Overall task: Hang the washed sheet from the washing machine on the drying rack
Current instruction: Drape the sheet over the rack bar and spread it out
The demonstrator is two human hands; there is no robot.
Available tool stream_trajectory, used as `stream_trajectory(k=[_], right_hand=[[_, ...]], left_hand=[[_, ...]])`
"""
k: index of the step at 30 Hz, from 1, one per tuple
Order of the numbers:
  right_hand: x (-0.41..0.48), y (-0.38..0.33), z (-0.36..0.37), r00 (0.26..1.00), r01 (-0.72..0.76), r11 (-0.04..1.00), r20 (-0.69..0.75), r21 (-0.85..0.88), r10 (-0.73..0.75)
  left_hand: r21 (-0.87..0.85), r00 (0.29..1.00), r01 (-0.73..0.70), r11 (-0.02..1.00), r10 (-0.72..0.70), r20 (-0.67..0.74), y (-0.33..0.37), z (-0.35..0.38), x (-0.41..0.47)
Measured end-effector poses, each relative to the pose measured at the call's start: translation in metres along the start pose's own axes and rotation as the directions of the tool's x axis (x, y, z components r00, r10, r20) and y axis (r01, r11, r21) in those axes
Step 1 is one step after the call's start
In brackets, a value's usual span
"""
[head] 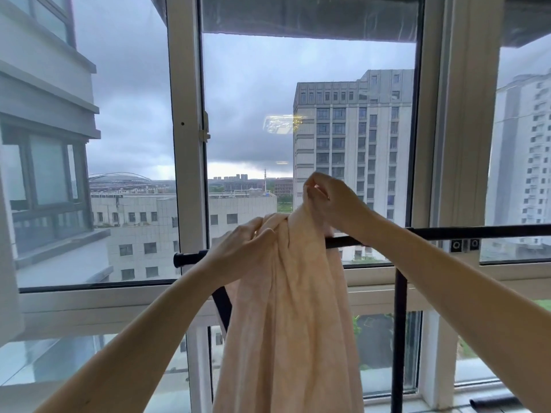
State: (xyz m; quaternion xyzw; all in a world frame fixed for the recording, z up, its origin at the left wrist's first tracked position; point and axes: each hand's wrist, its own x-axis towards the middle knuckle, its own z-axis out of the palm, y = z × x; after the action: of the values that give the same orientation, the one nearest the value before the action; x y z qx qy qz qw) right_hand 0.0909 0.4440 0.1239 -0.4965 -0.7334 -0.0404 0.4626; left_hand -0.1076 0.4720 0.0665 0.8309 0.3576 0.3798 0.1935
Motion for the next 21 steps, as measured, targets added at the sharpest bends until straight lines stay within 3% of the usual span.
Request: stream_trajectory(k=[4, 8, 13, 21], right_hand=[[0.011, -0.005, -0.025, 0.997, 0.073, 0.996, 0.037, -0.052, -0.071], [-0.003, -0.008, -0.018, 0.945, 0.192, 0.971, 0.295, -0.141, -0.144], [-0.005, -0.006, -0.003, 0.875, 0.32, 0.872, 0.469, -0.37, -0.122], [-0.007, 0.002, -0.01, 0.884, 0.35, 0.858, 0.434, -0.376, -0.17]], left_hand=[[-0.033, 0.999, -0.032, 0.999, 0.032, 0.02, 0.0, 0.0, 0.003], [0.082, 1.0, -0.016, 0.997, 0.017, -0.011, 0.001, 0.005, 0.004], [0.072, 0.996, 0.052, 0.996, -0.047, -0.074, -0.002, 0.006, 0.005], [0.198, 0.987, 0.043, 0.979, -0.011, -0.157, 0.005, 0.013, -0.005]])
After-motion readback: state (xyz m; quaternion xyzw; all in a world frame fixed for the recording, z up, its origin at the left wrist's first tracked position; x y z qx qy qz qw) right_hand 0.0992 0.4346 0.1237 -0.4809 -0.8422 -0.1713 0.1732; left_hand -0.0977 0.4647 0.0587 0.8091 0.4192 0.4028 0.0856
